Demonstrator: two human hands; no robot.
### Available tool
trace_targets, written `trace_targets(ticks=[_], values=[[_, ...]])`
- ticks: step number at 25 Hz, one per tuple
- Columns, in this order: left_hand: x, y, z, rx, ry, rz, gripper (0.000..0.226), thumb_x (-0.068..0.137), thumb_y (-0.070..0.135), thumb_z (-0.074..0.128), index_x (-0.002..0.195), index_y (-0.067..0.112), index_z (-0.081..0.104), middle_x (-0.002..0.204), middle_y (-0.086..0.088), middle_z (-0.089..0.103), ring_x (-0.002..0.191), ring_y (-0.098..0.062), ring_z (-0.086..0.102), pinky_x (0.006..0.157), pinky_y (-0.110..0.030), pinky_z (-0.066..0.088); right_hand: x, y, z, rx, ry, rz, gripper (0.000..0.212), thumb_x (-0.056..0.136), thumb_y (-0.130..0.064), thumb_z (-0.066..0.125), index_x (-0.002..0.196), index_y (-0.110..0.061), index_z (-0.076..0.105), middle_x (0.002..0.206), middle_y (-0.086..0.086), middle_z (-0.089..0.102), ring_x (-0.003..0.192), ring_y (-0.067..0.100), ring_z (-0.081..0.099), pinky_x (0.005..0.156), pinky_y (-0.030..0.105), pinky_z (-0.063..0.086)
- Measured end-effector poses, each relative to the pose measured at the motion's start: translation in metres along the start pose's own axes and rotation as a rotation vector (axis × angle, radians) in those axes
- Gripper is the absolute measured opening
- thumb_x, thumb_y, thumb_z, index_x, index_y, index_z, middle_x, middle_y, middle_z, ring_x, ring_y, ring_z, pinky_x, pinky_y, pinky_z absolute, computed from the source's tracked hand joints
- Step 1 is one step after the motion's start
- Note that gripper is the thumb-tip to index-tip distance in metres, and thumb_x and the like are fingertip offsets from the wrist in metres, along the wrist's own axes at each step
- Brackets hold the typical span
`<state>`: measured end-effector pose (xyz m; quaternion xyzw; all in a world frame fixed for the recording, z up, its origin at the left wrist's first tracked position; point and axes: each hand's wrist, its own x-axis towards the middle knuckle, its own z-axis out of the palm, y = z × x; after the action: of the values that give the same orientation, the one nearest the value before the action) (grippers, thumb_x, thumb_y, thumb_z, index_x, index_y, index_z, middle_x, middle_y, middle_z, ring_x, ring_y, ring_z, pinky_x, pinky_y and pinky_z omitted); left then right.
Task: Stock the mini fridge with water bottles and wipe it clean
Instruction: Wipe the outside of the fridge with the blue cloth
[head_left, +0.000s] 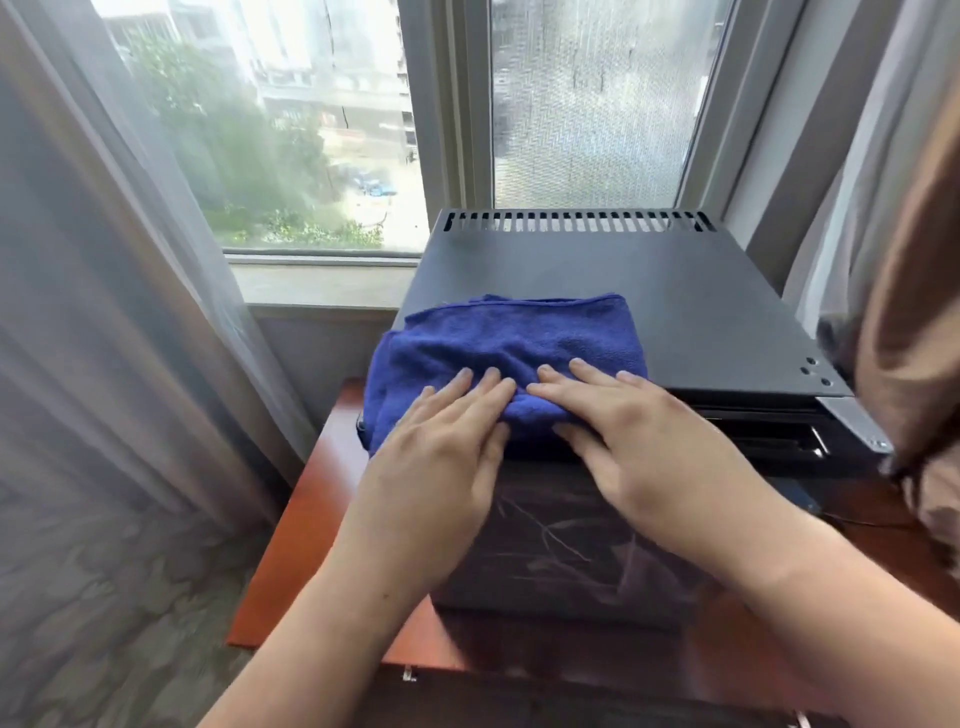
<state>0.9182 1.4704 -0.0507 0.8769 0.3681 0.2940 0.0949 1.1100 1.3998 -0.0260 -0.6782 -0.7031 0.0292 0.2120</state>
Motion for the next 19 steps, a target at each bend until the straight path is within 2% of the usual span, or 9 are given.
trace_targets(ticks=[2, 5, 7, 9, 11, 15, 19], values=[[0.021, 0.028, 0.009, 0.032, -0.104, 0.092, 0.046, 0.105, 0.032, 0.045, 0.149, 0.022, 0.052, 0.155, 0.008, 0.048, 0.149, -0.01, 0.036, 0.123, -0.023, 0.02, -0.014, 0.029, -0.019, -0.006, 0.002, 0.056, 0.045, 0.104, -0.028, 0.052, 0.148, -0.04, 0.048, 0.154, -0.028, 0.036, 0.147, -0.007, 0.024, 0.123, 0.023, 0.018], [0.05, 0.061, 0.023, -0.022, -0.27, 0.186, 0.051, 0.108, 0.035, 0.046, 0.158, 0.027, 0.037, 0.164, 0.013, 0.033, 0.154, -0.004, 0.019, 0.122, -0.019, 0.013, -0.037, 0.063, -0.04, 0.017, 0.054, 0.157, 0.048, 0.102, -0.022, 0.058, 0.144, -0.043, 0.051, 0.146, -0.033, 0.035, 0.139, -0.013, 0.021, 0.117, 0.01, 0.01], [0.058, 0.071, 0.029, -0.017, -0.287, 0.21, 0.051, 0.106, 0.033, 0.05, 0.156, 0.028, 0.04, 0.163, 0.013, 0.035, 0.153, -0.005, 0.023, 0.121, -0.02, 0.017, -0.044, 0.072, -0.044, -0.011, 0.067, 0.169, 0.048, 0.101, -0.022, 0.058, 0.144, -0.043, 0.051, 0.145, -0.034, 0.034, 0.14, -0.011, 0.022, 0.113, 0.004, 0.005], [0.049, 0.073, 0.031, 0.013, -0.244, 0.232, 0.044, 0.104, 0.024, 0.056, 0.148, 0.025, 0.052, 0.156, 0.009, 0.048, 0.148, -0.009, 0.037, 0.117, -0.026, 0.035, -0.05, 0.07, -0.041, -0.043, 0.066, 0.153, 0.045, 0.102, -0.024, 0.057, 0.144, -0.04, 0.053, 0.146, -0.033, 0.033, 0.145, -0.005, 0.028, 0.115, 0.012, 0.01], [0.03, 0.067, 0.028, 0.03, -0.176, 0.247, 0.042, 0.097, 0.016, 0.066, 0.138, 0.024, 0.061, 0.145, 0.007, 0.06, 0.138, -0.012, 0.051, 0.107, -0.028, 0.049, -0.058, 0.06, -0.034, -0.046, 0.067, 0.123, 0.04, 0.104, -0.027, 0.053, 0.143, -0.039, 0.055, 0.147, -0.031, 0.038, 0.145, 0.001, 0.035, 0.118, 0.022, 0.018], [-0.005, 0.053, 0.02, 0.05, -0.07, 0.24, 0.044, 0.088, 0.015, 0.067, 0.13, 0.026, 0.067, 0.137, 0.009, 0.066, 0.13, -0.01, 0.059, 0.101, -0.029, 0.053, -0.073, 0.036, -0.022, 0.021, 0.082, 0.063, 0.043, 0.097, -0.038, 0.047, 0.139, -0.037, 0.058, 0.148, -0.023, 0.05, 0.14, 0.001, 0.043, 0.117, 0.025, 0.027], [-0.01, 0.043, 0.02, 0.066, -0.02, 0.232, 0.043, 0.091, 0.018, 0.06, 0.133, 0.024, 0.067, 0.138, 0.01, 0.065, 0.132, -0.008, 0.057, 0.106, -0.03, 0.047, -0.061, 0.022, -0.014, -0.036, 0.117, 0.047, 0.045, 0.096, -0.037, 0.039, 0.134, -0.029, 0.062, 0.143, -0.012, 0.061, 0.134, 0.013, 0.056, 0.114, 0.035, 0.042]])
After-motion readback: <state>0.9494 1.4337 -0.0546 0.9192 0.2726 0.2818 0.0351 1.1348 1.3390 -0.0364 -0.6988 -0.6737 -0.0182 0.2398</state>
